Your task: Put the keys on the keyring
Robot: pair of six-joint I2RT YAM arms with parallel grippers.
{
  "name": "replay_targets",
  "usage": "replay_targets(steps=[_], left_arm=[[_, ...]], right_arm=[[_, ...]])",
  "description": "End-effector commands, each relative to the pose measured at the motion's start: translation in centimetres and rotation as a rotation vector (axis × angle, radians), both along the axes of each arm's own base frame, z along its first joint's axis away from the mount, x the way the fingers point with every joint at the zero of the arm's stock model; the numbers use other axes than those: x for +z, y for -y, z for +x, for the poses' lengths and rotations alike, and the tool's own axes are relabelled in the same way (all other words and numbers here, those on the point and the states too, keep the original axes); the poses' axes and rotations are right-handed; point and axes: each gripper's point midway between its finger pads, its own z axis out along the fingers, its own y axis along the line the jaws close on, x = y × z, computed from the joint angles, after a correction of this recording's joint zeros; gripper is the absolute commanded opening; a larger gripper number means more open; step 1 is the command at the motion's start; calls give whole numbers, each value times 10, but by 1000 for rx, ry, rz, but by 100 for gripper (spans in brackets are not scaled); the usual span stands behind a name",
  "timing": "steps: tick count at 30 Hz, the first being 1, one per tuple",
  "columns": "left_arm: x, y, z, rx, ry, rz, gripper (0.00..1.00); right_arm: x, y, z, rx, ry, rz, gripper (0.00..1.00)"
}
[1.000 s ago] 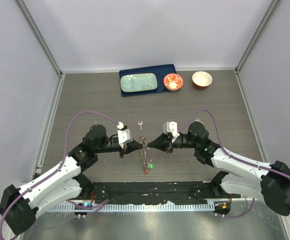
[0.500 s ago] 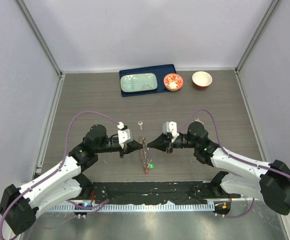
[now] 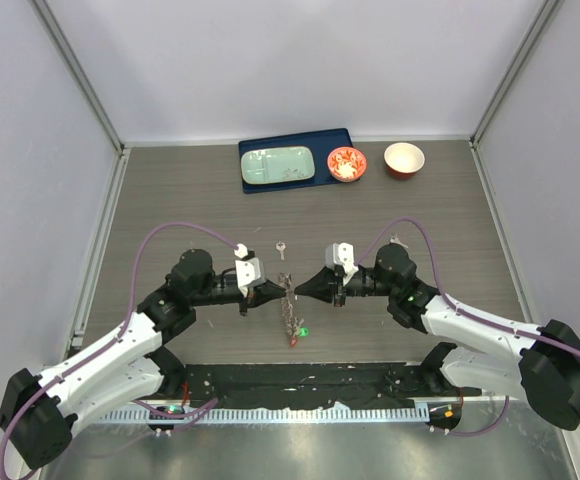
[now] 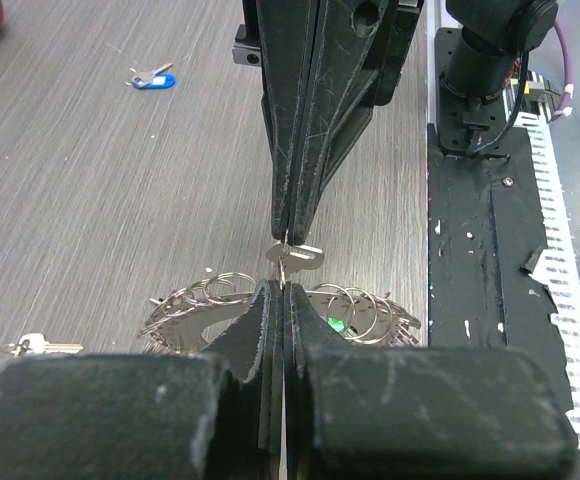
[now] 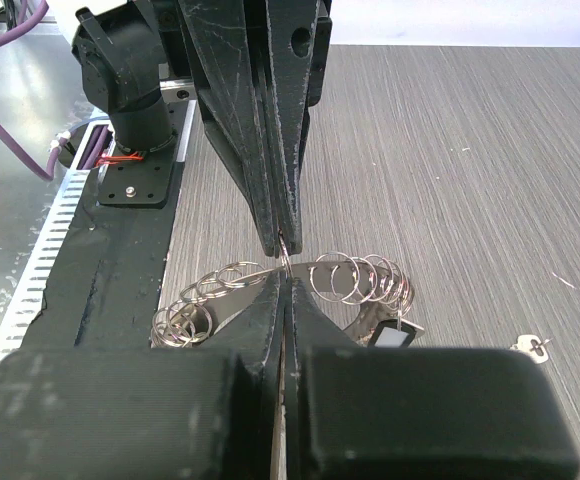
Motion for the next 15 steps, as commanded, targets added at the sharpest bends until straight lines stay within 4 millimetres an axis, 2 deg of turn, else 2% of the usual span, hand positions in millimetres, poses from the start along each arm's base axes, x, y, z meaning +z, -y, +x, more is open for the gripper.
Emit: replay_targets(steps=[1, 15], left_arm=[[27, 7, 0, -31, 80, -78, 0], [26, 7, 0, -32, 75, -75, 0]], right_arm=[[15, -3, 4, -3, 42, 41, 1], [18, 1, 9, -50, 54, 46, 1]])
